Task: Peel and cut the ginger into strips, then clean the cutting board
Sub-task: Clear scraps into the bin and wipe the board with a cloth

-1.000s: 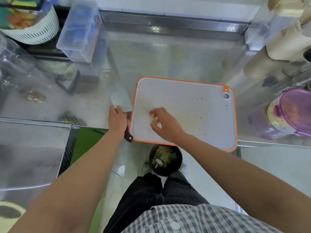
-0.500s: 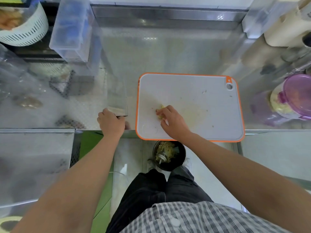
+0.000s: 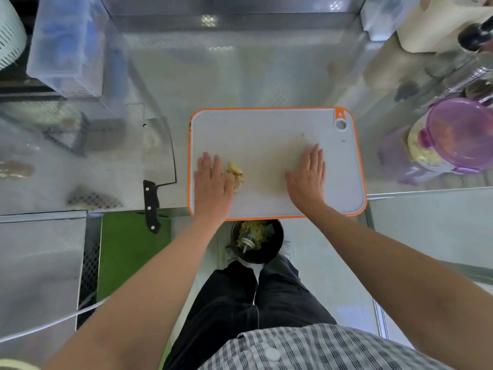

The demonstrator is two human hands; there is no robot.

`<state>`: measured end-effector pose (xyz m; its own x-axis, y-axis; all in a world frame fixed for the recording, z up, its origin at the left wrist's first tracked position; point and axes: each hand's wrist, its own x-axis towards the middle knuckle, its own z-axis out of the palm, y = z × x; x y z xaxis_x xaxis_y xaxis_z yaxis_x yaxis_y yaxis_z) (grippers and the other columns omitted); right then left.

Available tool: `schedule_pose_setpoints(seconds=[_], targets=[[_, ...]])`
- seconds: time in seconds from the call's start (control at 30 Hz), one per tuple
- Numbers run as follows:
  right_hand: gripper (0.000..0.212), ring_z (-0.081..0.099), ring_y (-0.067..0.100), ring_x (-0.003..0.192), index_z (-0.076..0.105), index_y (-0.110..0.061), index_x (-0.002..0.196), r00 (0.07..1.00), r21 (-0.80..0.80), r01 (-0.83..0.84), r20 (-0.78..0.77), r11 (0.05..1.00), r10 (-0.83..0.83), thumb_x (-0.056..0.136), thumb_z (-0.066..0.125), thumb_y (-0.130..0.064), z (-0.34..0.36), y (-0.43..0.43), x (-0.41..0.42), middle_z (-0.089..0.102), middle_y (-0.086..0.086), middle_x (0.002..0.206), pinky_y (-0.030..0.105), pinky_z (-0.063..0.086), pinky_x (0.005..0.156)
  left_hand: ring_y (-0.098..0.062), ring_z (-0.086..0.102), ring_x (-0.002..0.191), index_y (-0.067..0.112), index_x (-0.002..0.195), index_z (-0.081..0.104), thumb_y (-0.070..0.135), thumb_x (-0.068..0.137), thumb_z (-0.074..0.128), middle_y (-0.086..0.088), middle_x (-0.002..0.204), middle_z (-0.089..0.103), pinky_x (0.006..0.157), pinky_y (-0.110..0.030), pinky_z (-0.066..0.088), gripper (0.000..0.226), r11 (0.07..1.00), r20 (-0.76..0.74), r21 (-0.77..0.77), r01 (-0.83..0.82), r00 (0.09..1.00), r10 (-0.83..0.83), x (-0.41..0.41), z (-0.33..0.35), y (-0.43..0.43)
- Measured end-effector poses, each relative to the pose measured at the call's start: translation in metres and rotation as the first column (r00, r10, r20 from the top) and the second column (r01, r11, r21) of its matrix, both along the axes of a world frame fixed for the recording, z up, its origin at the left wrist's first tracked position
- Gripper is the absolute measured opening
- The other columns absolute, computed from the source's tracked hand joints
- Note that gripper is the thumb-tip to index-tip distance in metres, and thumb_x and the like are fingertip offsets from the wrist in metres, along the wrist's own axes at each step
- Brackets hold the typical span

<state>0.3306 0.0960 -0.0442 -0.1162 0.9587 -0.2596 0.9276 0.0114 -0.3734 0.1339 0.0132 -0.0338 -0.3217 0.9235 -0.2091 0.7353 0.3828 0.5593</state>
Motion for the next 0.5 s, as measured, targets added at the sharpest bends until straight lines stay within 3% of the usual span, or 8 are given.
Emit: schedule_pose_setpoints(seconds=[0.1, 0.2, 0.27, 0.33, 0.43, 0.5], targets=[[0.069, -0.012, 0.025, 0.147, 0.001, 0.000, 0.151, 0.968, 0.000, -0.237, -0.088, 0.971, 0.236, 0.097, 0.035, -0.027, -0.004, -0.026, -0.009, -0.006, 0.015, 0.159, 0.038, -0.012, 0.118, -0.019, -0.006, 0.148, 0.004, 0.153, 0.008, 0.025, 0.105, 0.028, -0.009, 0.161, -0.003, 0.117, -0.023, -0.008, 0.056, 0.999, 0.142, 0.020, 0.047, 0.989, -0.050, 0.037, -0.003, 0.001], [0.061, 0.008, 0.020, 0.148, 0.018, -0.003, 0.150, 0.834, 0.069, -0.472, -0.286, 0.879, 0.471, 0.095, 0.033, -0.021, 0.005, -0.034, -0.004, 0.012, 0.011, 0.159, 0.034, 0.003, 0.120, -0.011, 0.006, 0.147, 0.011, 0.152, 0.020, 0.024, 0.104, 0.031, -0.002, 0.161, 0.008, 0.108, -0.003, -0.001, 0.051, 0.984, 0.190, 0.120, 0.129, 0.970, -0.150, 0.055, 0.000, -0.002], [0.063, 0.021, 0.023, 0.144, 0.028, -0.004, 0.147, 0.858, 0.106, -0.379, -0.332, 0.919, 0.392, 0.086, 0.040, -0.013, 0.008, -0.016, 0.010, 0.023, 0.011, 0.156, 0.034, 0.014, 0.119, -0.014, 0.013, 0.146, 0.013, 0.148, 0.031, 0.026, 0.102, 0.031, -0.003, 0.159, 0.017, 0.113, -0.011, 0.007, 0.048, 0.981, 0.141, 0.179, 0.080, 0.984, -0.106, 0.054, 0.001, 0.000], [0.067, 0.019, 0.025, 0.145, 0.025, -0.004, 0.148, 0.912, 0.081, -0.288, -0.279, 0.954, 0.299, 0.084, 0.043, -0.010, 0.009, 0.004, 0.022, 0.020, 0.012, 0.157, 0.036, 0.009, 0.120, -0.020, 0.010, 0.148, 0.010, 0.149, 0.029, 0.029, 0.100, 0.027, -0.009, 0.159, 0.016, 0.119, -0.028, 0.006, 0.053, 0.986, 0.056, 0.160, 0.037, 0.997, -0.047, 0.045, -0.003, 0.005], [0.066, 0.007, 0.026, 0.148, 0.020, -0.004, 0.150, 0.881, 0.054, -0.432, -0.188, 0.900, 0.435, 0.087, 0.039, -0.014, 0.004, 0.005, 0.016, 0.015, 0.013, 0.158, 0.035, -0.008, 0.118, -0.020, -0.002, 0.148, 0.008, 0.152, 0.016, 0.032, 0.099, 0.020, -0.010, 0.161, 0.005, 0.121, -0.037, -0.002, 0.058, 0.998, 0.069, 0.030, 0.061, 0.996, -0.063, 0.040, -0.005, 0.006], [0.063, 0.017, 0.025, 0.146, 0.029, -0.004, 0.148, 0.804, 0.081, -0.532, -0.263, 0.843, 0.533, 0.086, 0.037, -0.015, 0.004, -0.005, 0.012, 0.026, 0.013, 0.155, 0.035, 0.001, 0.119, -0.016, 0.010, 0.147, 0.011, 0.151, 0.022, 0.022, 0.102, 0.029, -0.006, 0.160, 0.016, 0.120, -0.035, 0.011, 0.051, 0.996, 0.150, 0.062, 0.070, 0.986, -0.079, 0.046, 0.000, 0.002]])
